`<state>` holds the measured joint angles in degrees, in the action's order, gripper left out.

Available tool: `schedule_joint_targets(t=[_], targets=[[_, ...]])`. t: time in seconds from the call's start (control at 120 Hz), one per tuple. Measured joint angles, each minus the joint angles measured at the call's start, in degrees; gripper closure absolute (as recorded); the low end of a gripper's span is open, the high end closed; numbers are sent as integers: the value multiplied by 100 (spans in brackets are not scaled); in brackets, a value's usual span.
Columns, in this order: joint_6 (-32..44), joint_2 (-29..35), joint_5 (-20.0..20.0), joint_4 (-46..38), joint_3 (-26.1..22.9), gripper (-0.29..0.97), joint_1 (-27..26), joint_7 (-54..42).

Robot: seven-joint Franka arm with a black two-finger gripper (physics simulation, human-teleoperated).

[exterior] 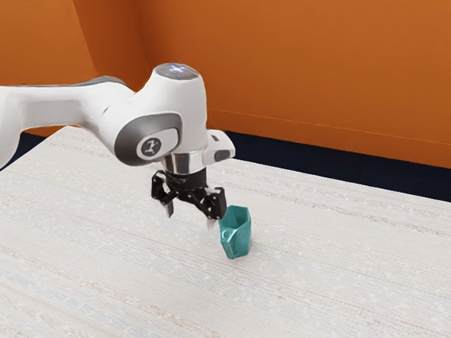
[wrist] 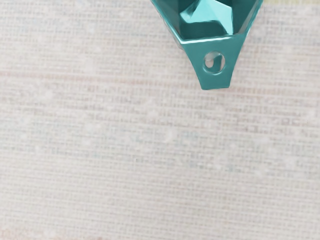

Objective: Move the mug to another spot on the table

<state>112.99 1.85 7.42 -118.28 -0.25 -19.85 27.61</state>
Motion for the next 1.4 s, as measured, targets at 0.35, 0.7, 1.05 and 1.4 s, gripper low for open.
schedule_joint_targets(t=[0.35,0.7,1.05,1.4], targets=[[752,-267,-234,-309,-127,0,-341,613],[985,-616,-243,-339,-123,0,390,911],[1368,-1168,-102,-61,-124,0,287,841],[2357,-1588,107,13,-124,0,339,548]])
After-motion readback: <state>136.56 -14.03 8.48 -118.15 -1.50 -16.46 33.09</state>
